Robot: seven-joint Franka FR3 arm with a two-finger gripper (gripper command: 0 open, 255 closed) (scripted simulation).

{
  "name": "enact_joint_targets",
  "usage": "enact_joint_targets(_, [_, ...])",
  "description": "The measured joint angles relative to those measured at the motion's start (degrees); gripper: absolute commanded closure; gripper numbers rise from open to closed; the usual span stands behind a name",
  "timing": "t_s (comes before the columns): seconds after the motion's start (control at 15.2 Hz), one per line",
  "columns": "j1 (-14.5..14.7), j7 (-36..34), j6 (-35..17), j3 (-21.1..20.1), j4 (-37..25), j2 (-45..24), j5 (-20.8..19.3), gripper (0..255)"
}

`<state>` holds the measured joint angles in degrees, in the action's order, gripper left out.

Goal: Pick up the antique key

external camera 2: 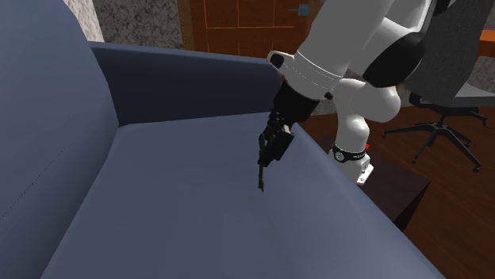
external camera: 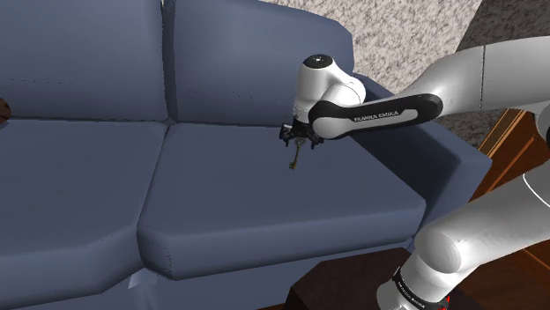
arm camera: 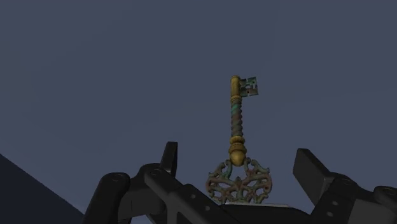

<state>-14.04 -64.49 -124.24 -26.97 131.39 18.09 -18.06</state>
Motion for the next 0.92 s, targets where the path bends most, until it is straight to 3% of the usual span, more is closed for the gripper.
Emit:
enact_joint_targets(0.33, [-0.58, -2.31, -3.42, -0.67, 2.28, -1.59, -1.68, 0])
enact_joint_targets(0.4, [-0.6, -2.44, -3.68, -0.69, 2.53, -1.6, -1.75, 255])
enact_joint_targets(0.92, [-0.57, -2.59, -4.11, -0.74, 2.78, -1.5, -1.81, 255])
